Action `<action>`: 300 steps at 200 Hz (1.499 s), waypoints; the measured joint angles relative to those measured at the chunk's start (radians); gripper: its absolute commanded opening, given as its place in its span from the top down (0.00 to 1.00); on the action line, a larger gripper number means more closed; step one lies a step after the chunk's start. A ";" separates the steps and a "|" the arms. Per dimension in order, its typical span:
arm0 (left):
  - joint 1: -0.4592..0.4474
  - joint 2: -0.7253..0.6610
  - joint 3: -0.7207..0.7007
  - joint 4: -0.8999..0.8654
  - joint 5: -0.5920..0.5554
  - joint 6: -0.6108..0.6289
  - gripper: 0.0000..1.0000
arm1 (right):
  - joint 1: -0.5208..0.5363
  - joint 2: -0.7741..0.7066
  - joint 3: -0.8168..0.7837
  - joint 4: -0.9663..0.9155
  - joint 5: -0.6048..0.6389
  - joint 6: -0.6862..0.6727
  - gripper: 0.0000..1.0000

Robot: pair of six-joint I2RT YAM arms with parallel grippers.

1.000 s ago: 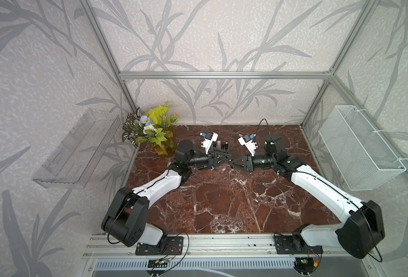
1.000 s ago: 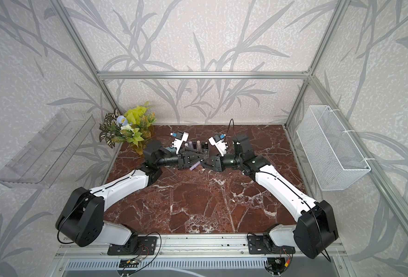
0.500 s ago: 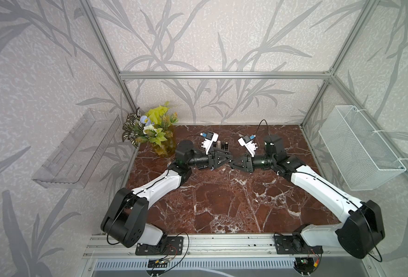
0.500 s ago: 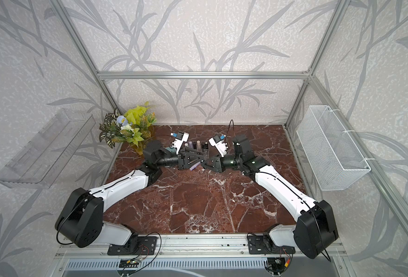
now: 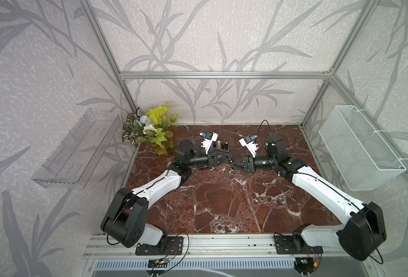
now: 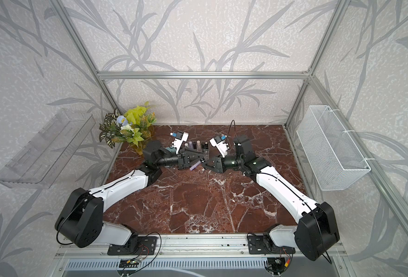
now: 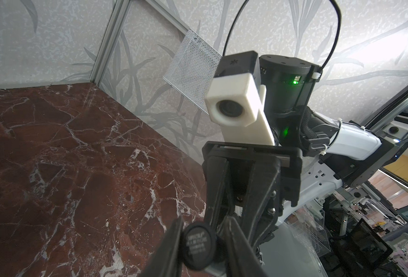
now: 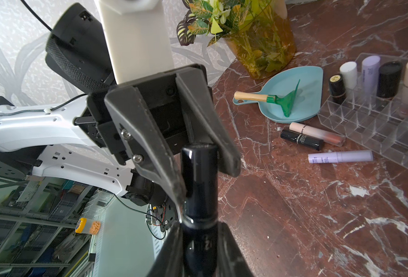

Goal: Arrange the lipsticks in the organizer
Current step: Pick up the lipstick at the center of the board, then place the lipstick in the storage box.

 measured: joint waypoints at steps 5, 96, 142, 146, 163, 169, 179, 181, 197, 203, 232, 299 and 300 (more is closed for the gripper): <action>0.000 0.000 0.000 0.002 0.000 -0.003 0.76 | 0.000 0.000 -0.001 0.000 -0.001 -0.002 0.84; 0.004 -0.014 0.014 -0.210 -0.215 0.171 0.96 | -0.034 -0.015 -0.033 0.007 0.063 0.001 0.26; 0.001 -0.027 -0.009 -0.299 -0.549 0.281 0.95 | -0.058 -0.024 -0.080 0.050 0.108 0.026 0.23; -0.002 -0.031 -0.017 -0.299 -0.580 0.291 0.95 | -0.059 -0.024 -0.084 0.056 0.110 0.029 0.23; -0.020 -0.040 -0.042 -0.306 -0.708 0.328 0.95 | -0.062 -0.023 -0.093 0.077 0.116 0.047 0.22; -0.030 -0.040 -0.047 -0.309 -0.745 0.345 0.95 | -0.062 -0.020 -0.093 0.089 0.115 0.055 0.22; -0.050 -0.040 -0.054 -0.311 -0.814 0.370 0.95 | -0.062 -0.014 -0.093 0.110 0.115 0.064 0.22; -0.055 -0.040 -0.055 -0.311 -0.829 0.377 0.96 | -0.062 -0.012 -0.094 0.116 0.114 0.068 0.22; -0.083 -0.040 -0.060 -0.300 -0.918 0.410 0.96 | -0.062 -0.003 -0.102 0.156 0.116 0.085 0.22; -0.092 -0.040 -0.062 -0.290 -0.949 0.423 0.96 | -0.062 0.002 -0.108 0.172 0.116 0.092 0.22; -0.123 -0.009 -0.064 -0.210 -1.092 0.473 0.96 | -0.062 0.055 -0.160 0.300 0.122 0.139 0.24; -0.146 0.169 -0.063 -0.115 -1.276 0.535 0.97 | -0.062 0.155 -0.275 0.488 0.254 0.177 0.24; -0.147 0.171 -0.063 -0.114 -1.278 0.536 0.97 | -0.062 0.155 -0.276 0.489 0.257 0.177 0.24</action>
